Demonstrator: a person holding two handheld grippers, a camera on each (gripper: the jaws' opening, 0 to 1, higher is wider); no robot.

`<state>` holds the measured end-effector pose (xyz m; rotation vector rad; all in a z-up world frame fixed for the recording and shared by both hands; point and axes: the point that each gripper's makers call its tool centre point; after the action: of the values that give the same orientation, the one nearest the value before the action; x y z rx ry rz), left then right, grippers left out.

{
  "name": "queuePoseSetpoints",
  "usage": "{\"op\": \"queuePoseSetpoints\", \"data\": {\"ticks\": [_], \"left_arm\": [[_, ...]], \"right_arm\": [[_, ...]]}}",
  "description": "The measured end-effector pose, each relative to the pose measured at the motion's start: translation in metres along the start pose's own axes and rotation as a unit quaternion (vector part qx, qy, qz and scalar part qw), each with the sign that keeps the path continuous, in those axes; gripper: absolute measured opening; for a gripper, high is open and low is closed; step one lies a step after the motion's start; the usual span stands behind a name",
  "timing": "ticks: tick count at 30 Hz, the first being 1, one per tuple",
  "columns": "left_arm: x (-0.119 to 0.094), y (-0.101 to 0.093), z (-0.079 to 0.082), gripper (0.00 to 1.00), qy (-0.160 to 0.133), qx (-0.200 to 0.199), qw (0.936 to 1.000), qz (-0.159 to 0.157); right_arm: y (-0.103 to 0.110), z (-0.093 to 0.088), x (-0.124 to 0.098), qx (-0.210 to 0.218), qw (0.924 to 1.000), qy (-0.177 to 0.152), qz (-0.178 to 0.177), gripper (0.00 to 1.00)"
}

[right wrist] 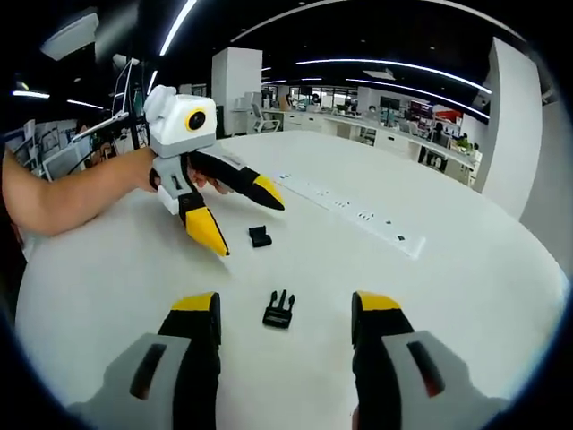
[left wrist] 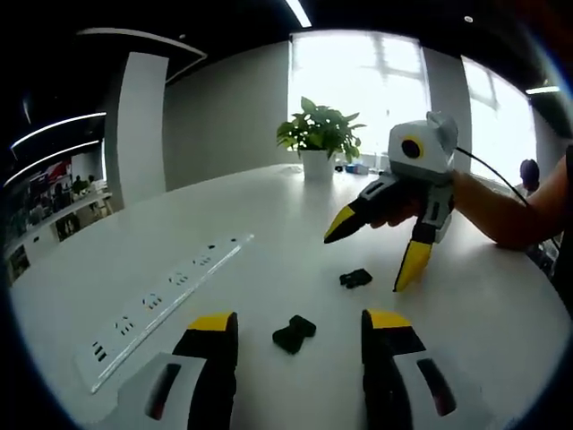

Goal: Snap the two parts of the plastic buckle together until the buckle closes and remains connected.

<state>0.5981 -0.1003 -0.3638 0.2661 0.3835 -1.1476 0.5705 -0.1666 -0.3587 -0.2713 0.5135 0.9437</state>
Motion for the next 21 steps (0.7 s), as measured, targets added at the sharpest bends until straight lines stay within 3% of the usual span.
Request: {"op": "queuePoseSetpoints", "data": {"ticks": [10,16,21], "left_arm": [[-0.002,-0.013,-0.007,0.55,0.015,0.003,0.9996,-0.022],[-0.005,-0.025,-0.011,0.45,0.028,0.011,0.9984,-0.048],[-0.006,-0.020,-0.010,0.37,0.029,0.005,0.9983,-0.050]], "right_arm": [[0.001,-0.003,0.000,-0.004,0.9999,0.008,0.006,0.59],[0.005,-0.002,0.002,-0.005,0.9999,0.007,0.012,0.59],[0.004,-0.002,0.002,-0.006,0.9999,0.008,0.011,0.58]]}}
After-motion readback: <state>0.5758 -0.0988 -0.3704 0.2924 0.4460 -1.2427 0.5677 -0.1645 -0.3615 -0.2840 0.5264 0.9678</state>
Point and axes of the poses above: the point that each gripper's makers call its tool centre point, and the gripper's own axes: x roughly forward along the fingers, y roughly to its left, z roughly out of its top, and after that the axes turned 9 degrees about z, right-handed
